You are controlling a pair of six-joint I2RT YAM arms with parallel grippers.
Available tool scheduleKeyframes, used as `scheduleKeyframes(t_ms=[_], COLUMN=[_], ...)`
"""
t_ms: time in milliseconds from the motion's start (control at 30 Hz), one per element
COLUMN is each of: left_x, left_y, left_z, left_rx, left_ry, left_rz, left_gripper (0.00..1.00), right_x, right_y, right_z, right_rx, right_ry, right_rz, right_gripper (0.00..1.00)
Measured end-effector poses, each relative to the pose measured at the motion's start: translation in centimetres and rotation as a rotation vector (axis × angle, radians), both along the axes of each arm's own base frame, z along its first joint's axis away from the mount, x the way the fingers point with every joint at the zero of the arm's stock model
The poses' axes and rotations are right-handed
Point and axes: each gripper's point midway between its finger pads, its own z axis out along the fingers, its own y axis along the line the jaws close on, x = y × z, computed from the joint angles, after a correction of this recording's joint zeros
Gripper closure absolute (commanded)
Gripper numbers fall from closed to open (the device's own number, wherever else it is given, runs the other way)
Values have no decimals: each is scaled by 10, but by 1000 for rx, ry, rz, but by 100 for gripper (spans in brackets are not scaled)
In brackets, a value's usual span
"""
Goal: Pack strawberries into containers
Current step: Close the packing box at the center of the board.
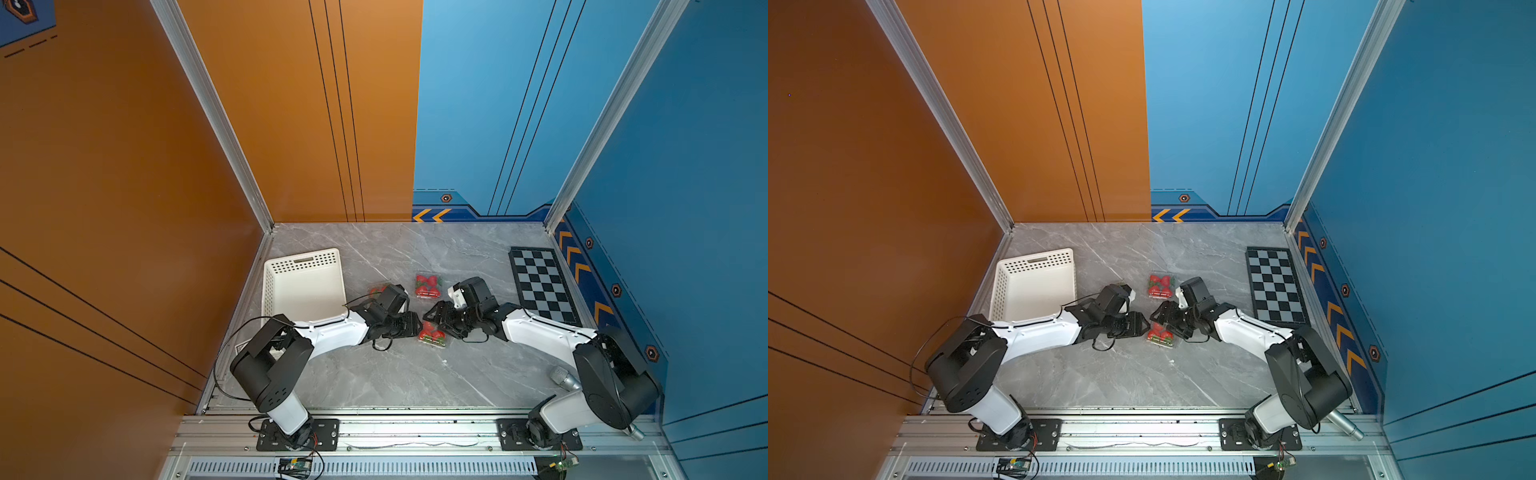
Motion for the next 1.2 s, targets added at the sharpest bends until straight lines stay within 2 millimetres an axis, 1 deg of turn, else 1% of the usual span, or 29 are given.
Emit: scheduleKeyframes(t_ms=[67, 233, 333, 400, 733, 933, 1200], left_x=[0, -3, -2, -2, -3, -2, -3], left_y=[-1, -2, -3, -4, -11, -15, -19], left_z=[-3, -11, -10, -10, -11, -12, -10], left_rx=[-4, 0, -7, -13, -50, -72, -94], left_ry=[6, 23, 24, 26, 33, 41, 46], left_rz=[-2, -1, 1, 3, -2, -5, -11], left_gripper=[44, 49, 53, 58, 67, 77, 82], right_x=[0, 0, 0, 0, -2, -2, -6], right_y=[0, -1, -1, -1, -3, -4, -9], right_z=[0, -1, -1, 0, -1, -1, -1], right_rx=[0, -1, 0, 2, 2, 1, -5], right_ry=[0, 1, 2, 3, 7, 9, 18], right_rz=[-1, -2, -3, -3, -2, -4, -10], right_gripper=[29, 29, 29, 29, 29, 29, 29])
